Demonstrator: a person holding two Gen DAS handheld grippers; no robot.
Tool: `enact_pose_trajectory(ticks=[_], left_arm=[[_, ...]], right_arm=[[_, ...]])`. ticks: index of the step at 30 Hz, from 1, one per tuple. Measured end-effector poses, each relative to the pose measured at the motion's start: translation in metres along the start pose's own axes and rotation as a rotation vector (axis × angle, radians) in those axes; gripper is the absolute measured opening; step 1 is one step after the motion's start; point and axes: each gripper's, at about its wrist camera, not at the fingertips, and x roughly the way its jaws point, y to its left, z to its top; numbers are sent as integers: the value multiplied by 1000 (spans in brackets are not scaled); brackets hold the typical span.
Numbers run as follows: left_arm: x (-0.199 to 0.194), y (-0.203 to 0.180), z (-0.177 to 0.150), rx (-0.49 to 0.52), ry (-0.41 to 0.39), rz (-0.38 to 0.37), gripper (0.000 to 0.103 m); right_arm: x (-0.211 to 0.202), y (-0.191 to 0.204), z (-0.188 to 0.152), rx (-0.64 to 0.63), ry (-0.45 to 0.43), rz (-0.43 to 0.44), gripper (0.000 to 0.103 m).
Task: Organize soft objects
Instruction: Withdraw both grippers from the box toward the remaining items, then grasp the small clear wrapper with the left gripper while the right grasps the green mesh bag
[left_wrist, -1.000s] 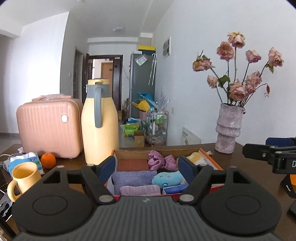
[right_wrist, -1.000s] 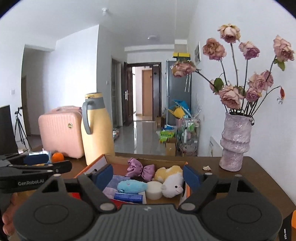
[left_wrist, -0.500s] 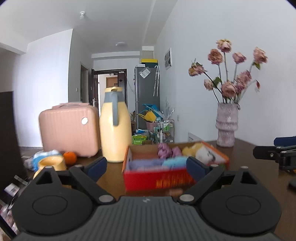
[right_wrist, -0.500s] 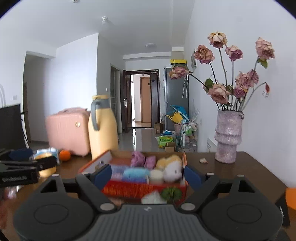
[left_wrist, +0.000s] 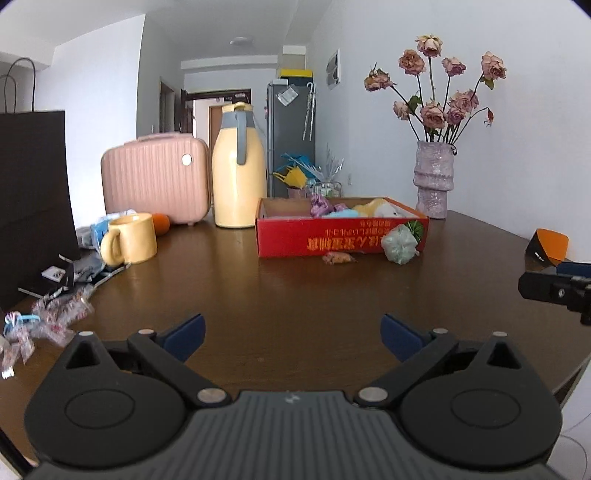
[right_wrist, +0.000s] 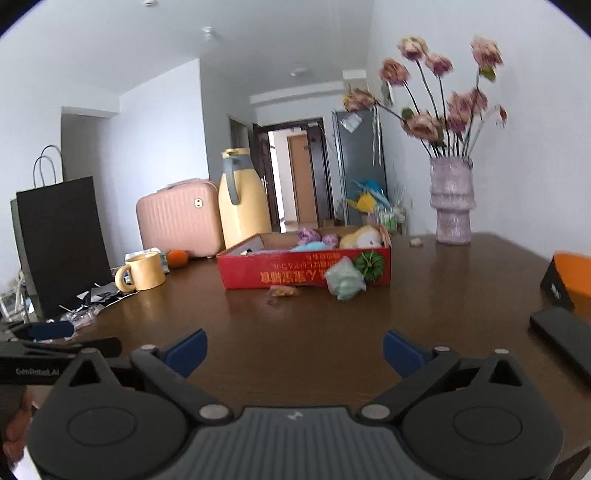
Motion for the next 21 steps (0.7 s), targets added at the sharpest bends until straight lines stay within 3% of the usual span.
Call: enact_pose_trajectory(ticks=[6,11,12,16,18,21], left_arm=[[20,-4,8,-8,5,-17,103],[67,-9,25,30,29,-59,103],[82,-11,31,49,36,-78,100],[159,-16,57,109,115,-244,71],[199,-20,67,127,158,-282,66],[253,-29,75,224,164,-289,65]], right_arm=[[16,-7,3,14,20,-51,100],[45,-21,8,32,69,-54,95],[54,-24,12,35,78,-46,94],[110,-40,40,16,118,-12,91],[146,-48,55,7,135,-12,88],[206,-61,69,21,186,-16,83]])
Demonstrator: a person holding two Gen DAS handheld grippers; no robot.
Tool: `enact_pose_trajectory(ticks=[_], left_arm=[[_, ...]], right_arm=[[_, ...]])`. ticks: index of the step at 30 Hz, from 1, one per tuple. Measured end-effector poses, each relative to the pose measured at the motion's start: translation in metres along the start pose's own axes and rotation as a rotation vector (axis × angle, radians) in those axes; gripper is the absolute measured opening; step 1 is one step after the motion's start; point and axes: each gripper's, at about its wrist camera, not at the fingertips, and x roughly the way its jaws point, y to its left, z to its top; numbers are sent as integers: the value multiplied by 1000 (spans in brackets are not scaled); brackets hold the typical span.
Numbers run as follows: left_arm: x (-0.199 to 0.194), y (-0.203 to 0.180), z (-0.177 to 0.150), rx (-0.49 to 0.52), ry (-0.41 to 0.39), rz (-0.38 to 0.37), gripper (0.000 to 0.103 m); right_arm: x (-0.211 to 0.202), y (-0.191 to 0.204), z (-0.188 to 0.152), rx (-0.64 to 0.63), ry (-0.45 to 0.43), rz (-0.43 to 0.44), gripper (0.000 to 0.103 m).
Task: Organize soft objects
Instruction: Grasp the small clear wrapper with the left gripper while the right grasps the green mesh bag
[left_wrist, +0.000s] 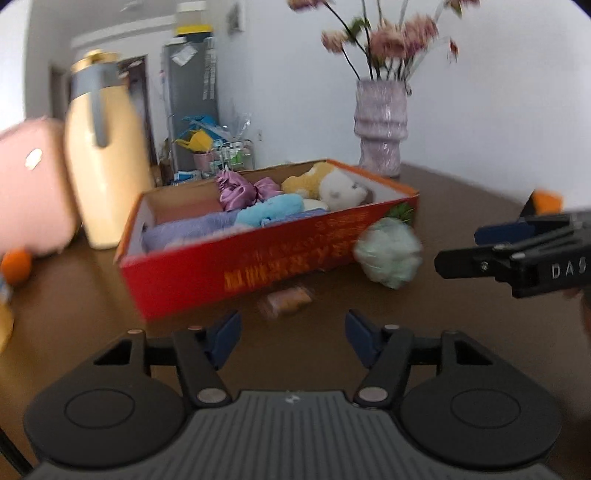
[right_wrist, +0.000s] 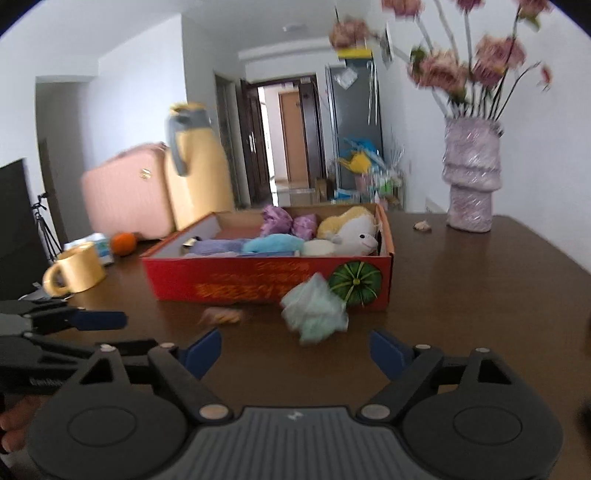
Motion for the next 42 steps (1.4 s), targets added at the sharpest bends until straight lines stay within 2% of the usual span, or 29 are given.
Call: enact_pose_trajectory(ticks=[2,6,8,9,10,11,12,15,22,25,28,31,36,39,42], left_arm=[[25,6,6,37,17,-20,64],[58,22,12,25,45,-109,63],[67,26,11,17,53,-151,52],[70,25,11,24,61,-176,40],[73,24,10,34,78,-189,28],[74,25,10,30,87,-201,25],[73,27,10,19,86,-218,17],[73,29,9,-13,92,-246,16],[65,27,16,-37,78,-201,15],[45,24,25,-68,45,-162,15],[0,25,30,-120,1,-113,15],[-49,20,23,-137,-38,-27,15],[-132,7,-15,-231,-110,66,15],[-172,-1,-35,-316,-123,51,15],[-198,-12,-47,-319,-128,35,15]], right_arm=[[30,-5,10,3,36,-4,80],[69,-7,20,-10,46,-11,79],[83,-6,25,-23,47,-14,76],[87,-6,26,-28,48,-7,73],[91,-5,24,-32,47,3,62],[94,-5,21,-34,54,9,45],[98,-4,17,-38,72,5,39],[96,-1,14,-52,62,-8,35],[93,-9,12,25,51,26,33],[90,-10,12,25,40,34,33],[75,-10,12,30,25,-11,32],[36,-3,6,26,-33,-4,32],[-39,13,-20,39,-44,52,32],[-86,26,-41,52,-49,85,33],[-124,39,-62,52,-46,102,33]])
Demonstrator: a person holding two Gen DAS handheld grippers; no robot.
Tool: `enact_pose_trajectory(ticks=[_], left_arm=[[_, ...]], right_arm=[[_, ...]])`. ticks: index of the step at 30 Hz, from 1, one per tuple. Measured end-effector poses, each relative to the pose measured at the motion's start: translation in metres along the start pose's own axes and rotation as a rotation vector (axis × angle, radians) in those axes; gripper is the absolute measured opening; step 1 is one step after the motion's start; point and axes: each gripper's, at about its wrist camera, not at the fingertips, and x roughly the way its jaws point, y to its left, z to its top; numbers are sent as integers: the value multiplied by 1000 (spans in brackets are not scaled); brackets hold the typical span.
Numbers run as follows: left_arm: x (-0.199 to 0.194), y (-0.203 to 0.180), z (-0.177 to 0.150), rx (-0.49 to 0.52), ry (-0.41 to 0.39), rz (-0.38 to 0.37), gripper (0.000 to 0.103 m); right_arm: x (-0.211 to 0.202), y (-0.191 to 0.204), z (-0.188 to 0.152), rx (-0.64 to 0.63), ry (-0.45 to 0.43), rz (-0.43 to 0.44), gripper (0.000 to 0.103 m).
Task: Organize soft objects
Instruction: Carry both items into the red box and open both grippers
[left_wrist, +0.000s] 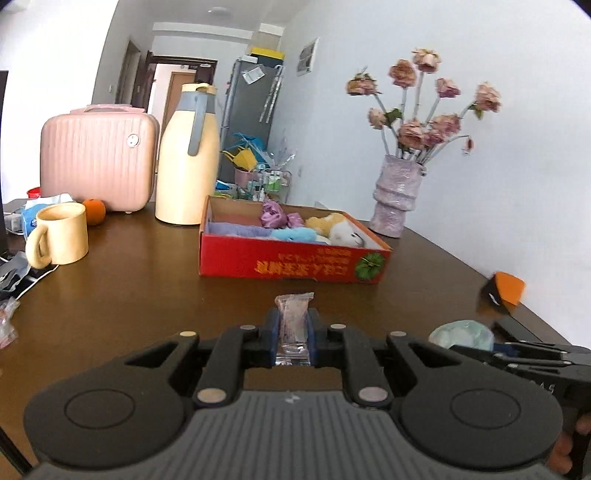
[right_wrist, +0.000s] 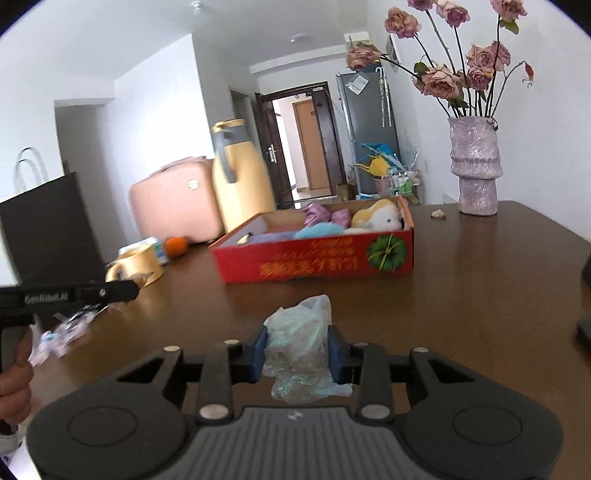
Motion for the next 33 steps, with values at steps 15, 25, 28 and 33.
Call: enact_pose_trajectory(ticks=[15,25,28,33], left_arm=[[-25,-19,7,20,-51,-44,15],[144,-35,114,-49,70,-154,15],[220,-45,141,-68,141,-132,16],[314,-46,149,-135,239,-108,16]], right_arm=[[-44,23,-13,-19,-32,8,33],[40,-34,95,-5,-84,20,33],[89,-53,140,-13,-69,7,33],[178,-75,174,-106,20,-86,34]])
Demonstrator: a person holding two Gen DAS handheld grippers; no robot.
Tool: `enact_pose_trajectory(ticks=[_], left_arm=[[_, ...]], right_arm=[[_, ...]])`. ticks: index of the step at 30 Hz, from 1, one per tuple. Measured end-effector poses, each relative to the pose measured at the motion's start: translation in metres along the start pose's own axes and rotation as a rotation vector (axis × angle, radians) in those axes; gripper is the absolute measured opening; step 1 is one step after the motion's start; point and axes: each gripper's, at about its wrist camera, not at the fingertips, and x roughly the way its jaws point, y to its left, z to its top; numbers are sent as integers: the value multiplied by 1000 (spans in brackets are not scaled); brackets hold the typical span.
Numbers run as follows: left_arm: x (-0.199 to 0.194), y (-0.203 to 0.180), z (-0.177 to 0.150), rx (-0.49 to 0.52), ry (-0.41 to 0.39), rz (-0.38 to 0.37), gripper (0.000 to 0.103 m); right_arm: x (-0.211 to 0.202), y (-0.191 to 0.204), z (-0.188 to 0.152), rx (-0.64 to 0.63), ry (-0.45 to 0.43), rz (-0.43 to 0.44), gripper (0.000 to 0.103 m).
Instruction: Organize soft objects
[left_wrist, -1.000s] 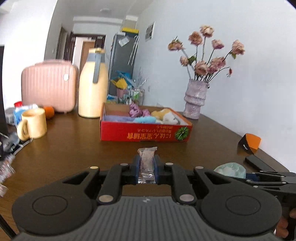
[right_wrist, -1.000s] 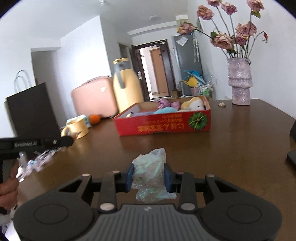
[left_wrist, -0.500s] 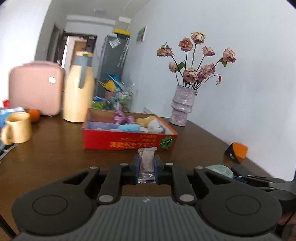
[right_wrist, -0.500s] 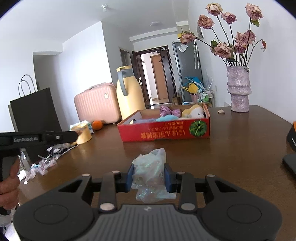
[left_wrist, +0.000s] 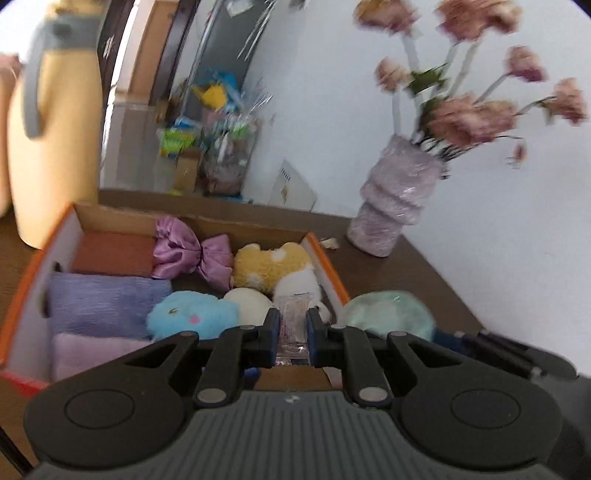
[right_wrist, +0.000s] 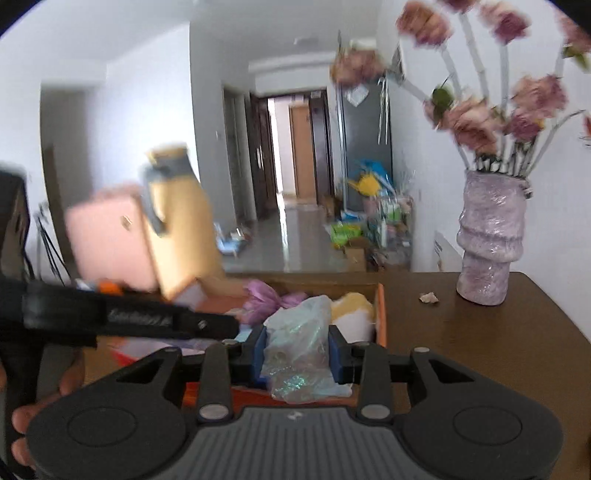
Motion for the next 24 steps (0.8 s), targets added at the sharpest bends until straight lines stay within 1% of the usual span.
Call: enact_pose_trajectory(ticks=[2,4,5,7,8,9,10,11,12,13,15,18,19,22,24], left_arm=[[26,2,0,-6,36,18,16],[43,3,-1,-10,54,25,16],[50,4,-2,-11,59,32,16],[58,6,-5,-13,58,47,18],[61,5,-6,-1,67,43,18],[62,5,-6,8,68,38,23],[61,5,-7,13,67,32,33],[59,6,-7,12,66,26,36],[57,6,-7,13,63,25,39],[54,5,-6,17,59,28,39],[41,4,-4,25,34,34,42],[14,3,3,36,-3,45,43],[2,3,6,42,-19,52,44],[-29,4,11,67,-63,92,48],[-53,7,12,94,-93,127,50]], right_arm=[[33,-7,-1,-18,51,-12,34],[58,-9,-8,-53,89,-23,35],[66,-9,-11,-68,94,-16,38],[79,-8,-18,-96,107,-13,41],[81,-5,-22,-107,109,-26,45],[83,-5,-24,-118,107,-35,50],[84,-5,-26,-127,102,-40,60],[83,-5,-28,-132,100,-42,70],[83,-6,-28,-133,92,-42,73],[80,-7,-29,-132,79,-38,74],[73,-9,-25,-123,60,-35,75],[57,-12,-15,-116,45,-27,75],[48,-11,-11,-120,30,-43,75],[27,-12,3,-121,0,-86,75],[7,-11,13,-103,-23,-91,75]])
